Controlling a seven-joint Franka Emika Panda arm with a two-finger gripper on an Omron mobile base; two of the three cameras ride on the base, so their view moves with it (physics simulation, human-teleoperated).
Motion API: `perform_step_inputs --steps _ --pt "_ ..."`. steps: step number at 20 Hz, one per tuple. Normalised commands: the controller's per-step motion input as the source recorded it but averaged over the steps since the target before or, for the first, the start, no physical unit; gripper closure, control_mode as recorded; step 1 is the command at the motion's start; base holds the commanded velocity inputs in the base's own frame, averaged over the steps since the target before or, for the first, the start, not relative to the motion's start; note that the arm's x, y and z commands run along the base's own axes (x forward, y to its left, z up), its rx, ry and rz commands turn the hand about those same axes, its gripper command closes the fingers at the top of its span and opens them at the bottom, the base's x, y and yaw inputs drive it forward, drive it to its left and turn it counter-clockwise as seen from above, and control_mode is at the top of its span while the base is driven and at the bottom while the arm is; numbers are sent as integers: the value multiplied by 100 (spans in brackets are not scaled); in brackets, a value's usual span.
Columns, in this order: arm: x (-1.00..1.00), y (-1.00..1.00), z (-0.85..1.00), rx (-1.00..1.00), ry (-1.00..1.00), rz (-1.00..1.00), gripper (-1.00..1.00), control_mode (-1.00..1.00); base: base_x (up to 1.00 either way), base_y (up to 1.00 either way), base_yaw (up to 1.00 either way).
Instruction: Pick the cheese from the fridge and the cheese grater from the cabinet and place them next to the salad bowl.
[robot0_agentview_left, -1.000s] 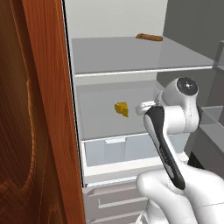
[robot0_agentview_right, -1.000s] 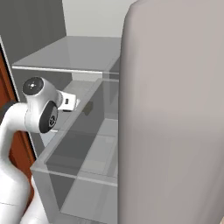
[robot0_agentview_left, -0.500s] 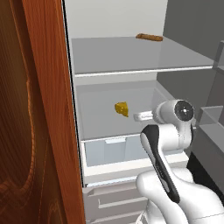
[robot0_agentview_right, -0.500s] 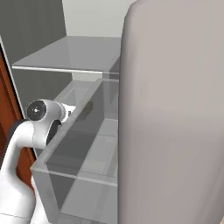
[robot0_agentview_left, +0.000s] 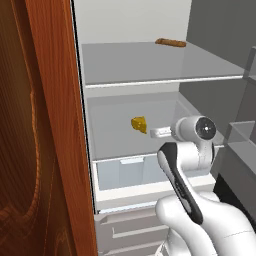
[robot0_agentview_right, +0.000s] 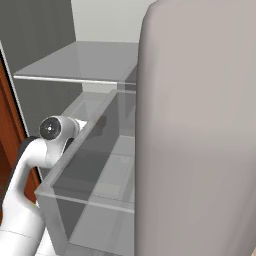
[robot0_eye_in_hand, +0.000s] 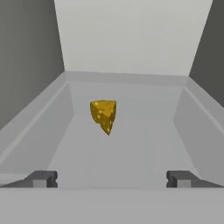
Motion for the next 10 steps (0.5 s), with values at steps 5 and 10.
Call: perform_step_inputs --steps 5,10 --pt "21 5 0 0 1 5 -100 -100 0 0 0" --pt "29 12 0 0 4 2 -100 -100 0 0 0"
